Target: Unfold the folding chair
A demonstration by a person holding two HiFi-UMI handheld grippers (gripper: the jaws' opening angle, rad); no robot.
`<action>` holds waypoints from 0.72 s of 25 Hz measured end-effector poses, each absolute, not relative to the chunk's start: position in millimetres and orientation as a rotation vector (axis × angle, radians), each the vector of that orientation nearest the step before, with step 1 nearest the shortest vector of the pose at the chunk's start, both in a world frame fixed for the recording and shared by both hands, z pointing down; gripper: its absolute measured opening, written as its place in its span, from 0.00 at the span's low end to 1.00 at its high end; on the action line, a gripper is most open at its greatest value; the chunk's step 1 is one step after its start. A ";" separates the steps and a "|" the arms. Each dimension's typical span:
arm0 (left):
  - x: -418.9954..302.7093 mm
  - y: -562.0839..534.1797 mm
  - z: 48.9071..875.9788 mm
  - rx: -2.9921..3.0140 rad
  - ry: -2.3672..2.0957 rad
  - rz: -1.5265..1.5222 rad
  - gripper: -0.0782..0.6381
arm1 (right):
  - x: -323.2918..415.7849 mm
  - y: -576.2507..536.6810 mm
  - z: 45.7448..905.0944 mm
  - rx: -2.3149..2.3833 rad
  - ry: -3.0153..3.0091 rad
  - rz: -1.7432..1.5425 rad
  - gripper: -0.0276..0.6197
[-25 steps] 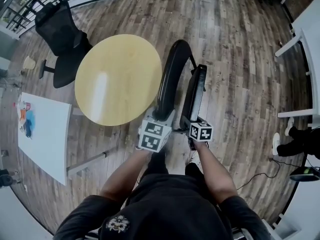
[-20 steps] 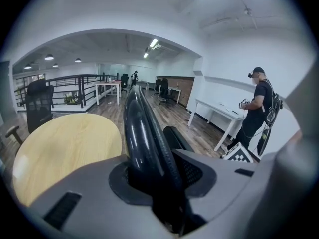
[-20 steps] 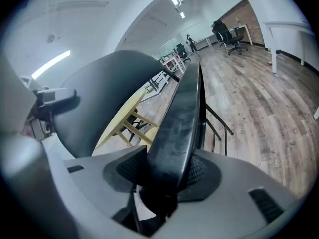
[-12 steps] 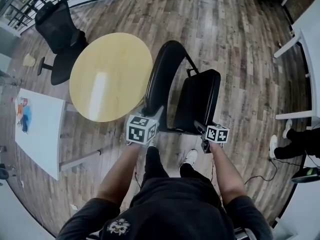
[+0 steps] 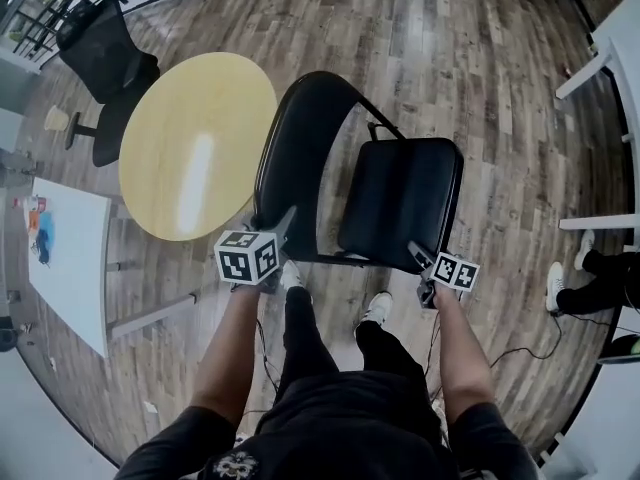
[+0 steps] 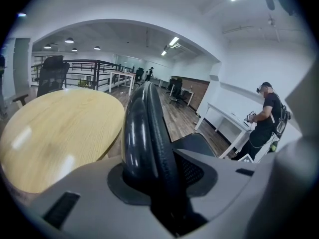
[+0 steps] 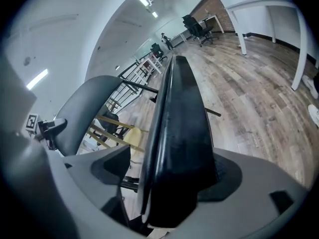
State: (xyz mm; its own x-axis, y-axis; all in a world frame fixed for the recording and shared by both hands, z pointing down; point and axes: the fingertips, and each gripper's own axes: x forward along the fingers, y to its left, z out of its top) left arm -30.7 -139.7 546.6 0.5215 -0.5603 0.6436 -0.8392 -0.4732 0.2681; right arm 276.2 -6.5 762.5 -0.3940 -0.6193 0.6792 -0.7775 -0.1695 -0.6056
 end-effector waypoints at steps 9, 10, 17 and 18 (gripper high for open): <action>18.7 -127.8 586.6 2.197 -1.151 0.618 0.30 | 374.4 25.9 846.7 1.742 -1.812 1.679 0.64; 24.6 -125.0 590.2 2.190 -1.156 0.623 0.30 | 382.4 29.2 854.1 1.744 -1.824 1.687 0.64; 82.6 -100.5 607.0 2.218 -1.146 0.622 0.28 | 442.4 53.1 900.2 1.787 -1.931 1.820 0.64; 90.6 -98.4 609.5 2.222 -1.144 0.616 0.28 | 449.6 54.9 906.8 1.786 -1.943 1.837 0.64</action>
State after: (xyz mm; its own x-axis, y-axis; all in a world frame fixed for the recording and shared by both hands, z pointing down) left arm 90.6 -98.4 609.5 0.5300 -0.5786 0.6199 -0.8360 -0.4791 0.2676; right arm 449.6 54.9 906.8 -0.3811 -0.7126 0.5891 -0.6281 -0.2681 -0.7305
